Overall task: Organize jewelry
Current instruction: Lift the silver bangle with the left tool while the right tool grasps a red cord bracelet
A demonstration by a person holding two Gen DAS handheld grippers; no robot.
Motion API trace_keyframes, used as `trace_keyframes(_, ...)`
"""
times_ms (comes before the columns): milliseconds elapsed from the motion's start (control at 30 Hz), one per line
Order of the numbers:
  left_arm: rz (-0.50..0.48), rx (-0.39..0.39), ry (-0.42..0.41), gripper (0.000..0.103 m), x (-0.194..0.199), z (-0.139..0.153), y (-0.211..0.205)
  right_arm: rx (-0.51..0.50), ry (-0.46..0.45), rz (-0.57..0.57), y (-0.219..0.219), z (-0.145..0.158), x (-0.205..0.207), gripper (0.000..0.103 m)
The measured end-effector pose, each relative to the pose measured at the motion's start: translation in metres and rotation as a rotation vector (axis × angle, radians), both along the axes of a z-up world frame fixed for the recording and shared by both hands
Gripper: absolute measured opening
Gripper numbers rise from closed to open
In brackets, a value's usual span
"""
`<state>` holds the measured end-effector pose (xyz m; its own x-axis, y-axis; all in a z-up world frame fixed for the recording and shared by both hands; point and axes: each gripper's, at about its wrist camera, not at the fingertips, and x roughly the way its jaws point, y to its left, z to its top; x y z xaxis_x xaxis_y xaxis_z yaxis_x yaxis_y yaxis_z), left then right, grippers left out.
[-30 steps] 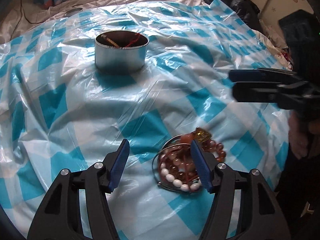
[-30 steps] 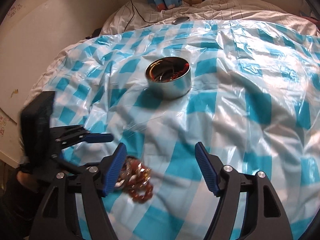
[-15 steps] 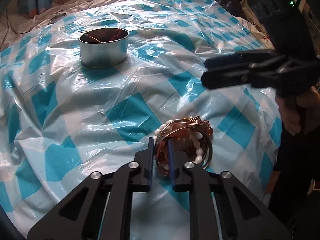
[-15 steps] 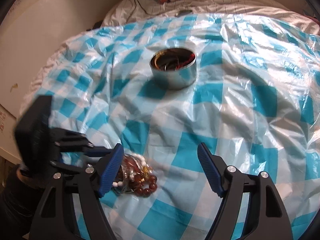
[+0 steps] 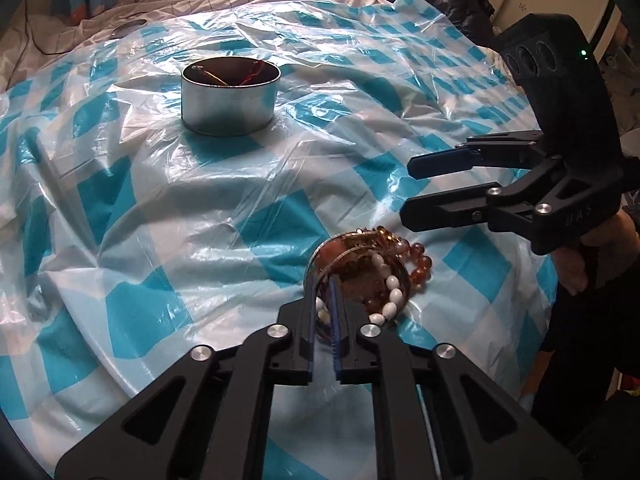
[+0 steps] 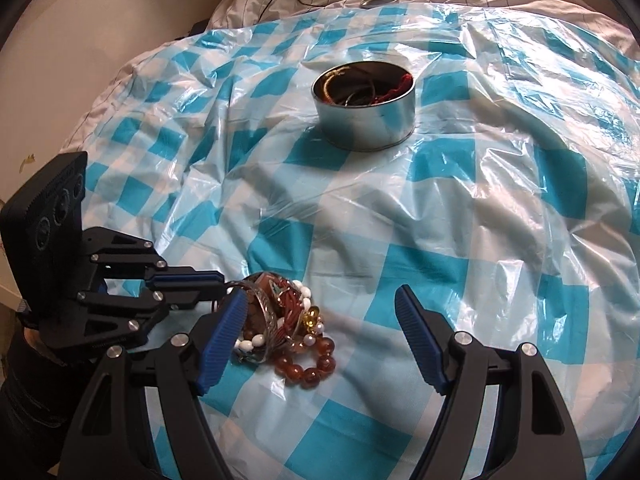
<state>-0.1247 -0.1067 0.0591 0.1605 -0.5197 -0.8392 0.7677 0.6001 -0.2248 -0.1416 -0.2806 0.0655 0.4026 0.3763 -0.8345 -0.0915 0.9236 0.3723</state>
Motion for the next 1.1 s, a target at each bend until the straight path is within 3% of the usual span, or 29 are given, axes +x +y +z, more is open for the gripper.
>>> trace_keyframes(67, 0.009, 0.001, -0.014, 0.028, 0.003, -0.002, -0.004, 0.002, 0.005, -0.001, 0.0, -0.001, 0.001, 0.073)
trace_keyframes(233, -0.016, 0.002, -0.004, 0.029, 0.007, -0.01, -0.017, 0.002, 0.006, 0.003, 0.0, -0.001, 0.001, 0.073)
trace_keyframes(433, -0.032, 0.017, -0.027, 0.003, 0.002, -0.003, -0.018, -0.007, 0.007, -0.008, -0.002, -0.001, 0.002, 0.074)
trace_keyframes(800, 0.051, -0.112, -0.014, 0.002, 0.015, 0.038, 0.027, -0.027, -0.002, 0.005, 0.006, -0.007, 0.007, 0.076)
trace_keyframes(967, 0.153, -0.201, 0.002, 0.002, 0.031, 0.052, 0.054, -0.177, -0.104, 0.134, 0.05, -0.002, 0.003, 0.076)
trace_keyframes(1100, 0.212, -0.223, -0.003, 0.002, 0.04, 0.057, 0.069, -0.262, -0.144, 0.217, 0.075, -0.003, -0.003, 0.076)
